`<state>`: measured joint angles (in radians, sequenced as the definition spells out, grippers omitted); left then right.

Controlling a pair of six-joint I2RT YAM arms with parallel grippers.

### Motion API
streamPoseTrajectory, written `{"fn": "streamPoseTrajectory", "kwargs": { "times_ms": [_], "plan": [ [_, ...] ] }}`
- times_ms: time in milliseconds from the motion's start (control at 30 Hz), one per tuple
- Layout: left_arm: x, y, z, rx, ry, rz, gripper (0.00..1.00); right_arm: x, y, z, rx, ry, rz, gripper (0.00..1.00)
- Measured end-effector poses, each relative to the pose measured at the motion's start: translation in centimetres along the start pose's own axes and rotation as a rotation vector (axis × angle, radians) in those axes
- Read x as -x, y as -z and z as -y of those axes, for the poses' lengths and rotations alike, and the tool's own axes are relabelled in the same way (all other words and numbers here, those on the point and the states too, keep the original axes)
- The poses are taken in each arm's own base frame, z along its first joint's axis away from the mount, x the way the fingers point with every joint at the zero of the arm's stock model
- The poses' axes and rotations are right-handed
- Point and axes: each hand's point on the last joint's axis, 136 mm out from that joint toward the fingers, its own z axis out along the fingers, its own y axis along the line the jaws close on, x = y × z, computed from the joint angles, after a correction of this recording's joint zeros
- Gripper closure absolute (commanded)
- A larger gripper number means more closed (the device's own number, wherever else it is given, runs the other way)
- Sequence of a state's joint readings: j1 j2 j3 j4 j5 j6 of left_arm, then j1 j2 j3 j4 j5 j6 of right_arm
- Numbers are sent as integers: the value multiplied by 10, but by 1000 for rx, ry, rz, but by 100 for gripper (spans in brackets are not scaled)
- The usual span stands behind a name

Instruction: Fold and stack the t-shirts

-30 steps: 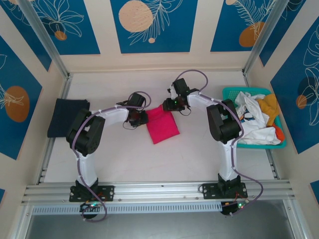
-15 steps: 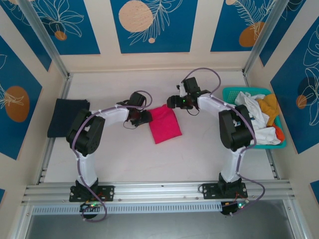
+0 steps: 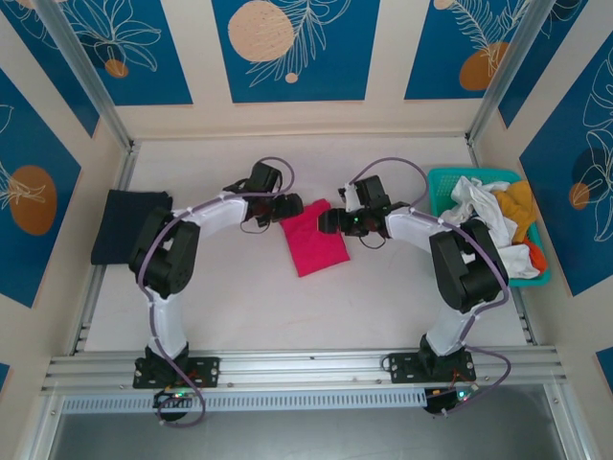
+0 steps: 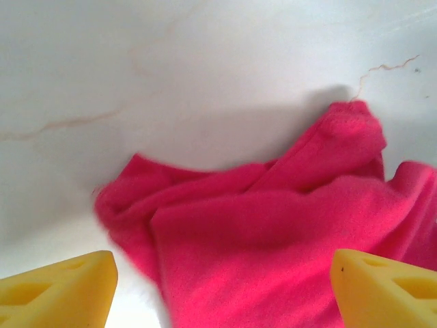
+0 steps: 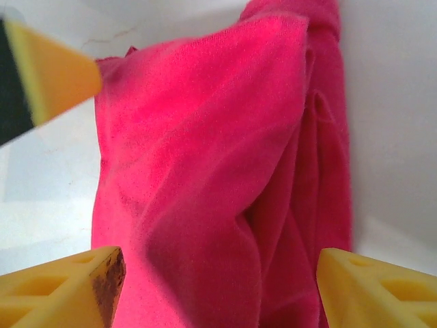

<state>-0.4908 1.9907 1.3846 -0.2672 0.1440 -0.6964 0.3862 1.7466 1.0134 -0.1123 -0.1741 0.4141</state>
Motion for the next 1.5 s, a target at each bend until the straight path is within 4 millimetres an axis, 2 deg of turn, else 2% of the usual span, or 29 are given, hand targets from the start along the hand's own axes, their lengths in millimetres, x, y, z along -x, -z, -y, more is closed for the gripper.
{"fn": "streamPoseTrajectory", "kwargs": {
  "times_ms": [67, 167, 267, 367, 467, 567, 633, 733, 867, 967, 1167, 1300, 1500],
  "plan": [
    [0, -11, 0, -6, 0, -12, 28, -2, -3, 0, 9, -8, -9, 26],
    [-3, -24, -4, -1, 6, -33, 28, -3, -8, 2, 15, -14, -16, 26],
    [1, -24, 0, -15, 5, -27, 33, -7, -12, 4, 19, -24, -29, 27],
    [0, -25, 1, -19, 5, -34, 47, -10, -17, 6, 24, -33, -45, 27],
    [-2, -27, 5, -48, 15, -44, 69, -14, -24, 9, 27, -47, -60, 27],
    [-2, -29, 14, -98, 32, -51, 87, -11, -28, 6, 50, -55, -62, 27],
    [-2, -30, 17, -116, 48, -55, 94, -10, -30, 5, 58, -61, -62, 27],
    [-2, -31, 18, -125, 52, -59, 90, -7, -32, 3, 72, -66, -61, 27],
    [-3, -32, 14, -117, 54, -60, 66, -6, -33, 2, 79, -71, -59, 27],
    [-6, -30, 7, -97, 47, -57, 58, -5, -33, 1, 80, -70, -58, 27],
    [4, -2, -1, -33, 21, 2, 41, -4, -34, 1, 83, -69, -58, 27],
    [14, 13, -5, 13, 2, 47, 35, -4, -34, 1, 83, -70, -59, 27],
    [8, 1, -18, 66, -1, 14, 30, -3, -35, 0, 86, -69, -62, 28]
  ]
}}
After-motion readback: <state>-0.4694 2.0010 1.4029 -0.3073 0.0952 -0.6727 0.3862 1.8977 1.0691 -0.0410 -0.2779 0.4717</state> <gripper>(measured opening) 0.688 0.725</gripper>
